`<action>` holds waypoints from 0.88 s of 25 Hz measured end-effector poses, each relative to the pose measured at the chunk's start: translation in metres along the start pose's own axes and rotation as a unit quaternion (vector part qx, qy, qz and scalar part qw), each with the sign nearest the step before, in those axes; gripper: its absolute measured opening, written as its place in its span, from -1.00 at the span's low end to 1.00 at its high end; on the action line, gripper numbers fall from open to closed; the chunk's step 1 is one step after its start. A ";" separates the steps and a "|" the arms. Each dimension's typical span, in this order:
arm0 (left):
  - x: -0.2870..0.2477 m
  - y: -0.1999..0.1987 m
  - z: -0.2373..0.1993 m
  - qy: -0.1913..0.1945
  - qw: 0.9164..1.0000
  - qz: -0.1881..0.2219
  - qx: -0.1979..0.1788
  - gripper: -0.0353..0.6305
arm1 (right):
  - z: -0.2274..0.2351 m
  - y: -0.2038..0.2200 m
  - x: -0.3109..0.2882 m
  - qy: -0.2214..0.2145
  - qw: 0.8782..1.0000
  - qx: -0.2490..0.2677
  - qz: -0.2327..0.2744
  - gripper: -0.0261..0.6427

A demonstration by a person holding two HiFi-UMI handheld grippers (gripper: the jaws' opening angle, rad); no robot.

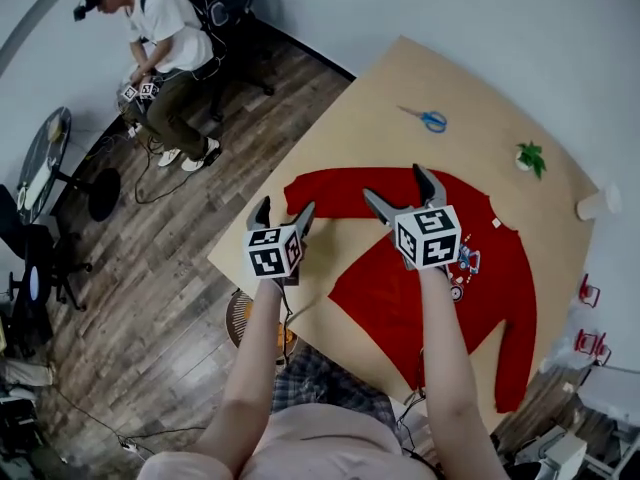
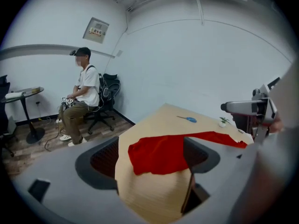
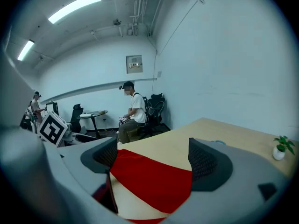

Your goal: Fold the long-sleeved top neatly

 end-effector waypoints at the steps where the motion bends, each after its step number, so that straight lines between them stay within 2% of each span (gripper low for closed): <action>1: -0.006 0.005 -0.006 -0.006 1.000 -0.012 0.007 0.41 | -0.001 0.001 -0.009 -0.001 1.000 0.003 -0.006 0.45; 4: -0.018 0.018 -0.024 -0.026 0.998 -0.040 0.031 0.40 | -0.004 0.008 -0.031 -0.009 0.999 0.011 -0.030 0.45; 8: -0.023 0.027 -0.043 -0.047 0.996 -0.057 0.051 0.30 | -0.007 0.020 -0.048 -0.017 0.998 0.012 -0.054 0.44; 15: -0.044 0.038 -0.041 -0.061 0.992 -0.101 0.044 0.15 | -0.009 0.041 -0.064 -0.024 0.997 -0.003 -0.079 0.43; 22: -0.052 0.038 -0.025 -0.056 0.990 -0.121 0.045 -0.19 | -0.024 0.051 -0.074 -0.036 0.995 0.003 -0.096 0.42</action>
Point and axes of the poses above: the fingertips, and each gripper's own axes: x backward along the fingers, z to its right, y out of its underside, the point moved 5 cm from there along x, backward along the fingers, and after that the axes turned 15 degrees about -z, right-handed, at the moved point
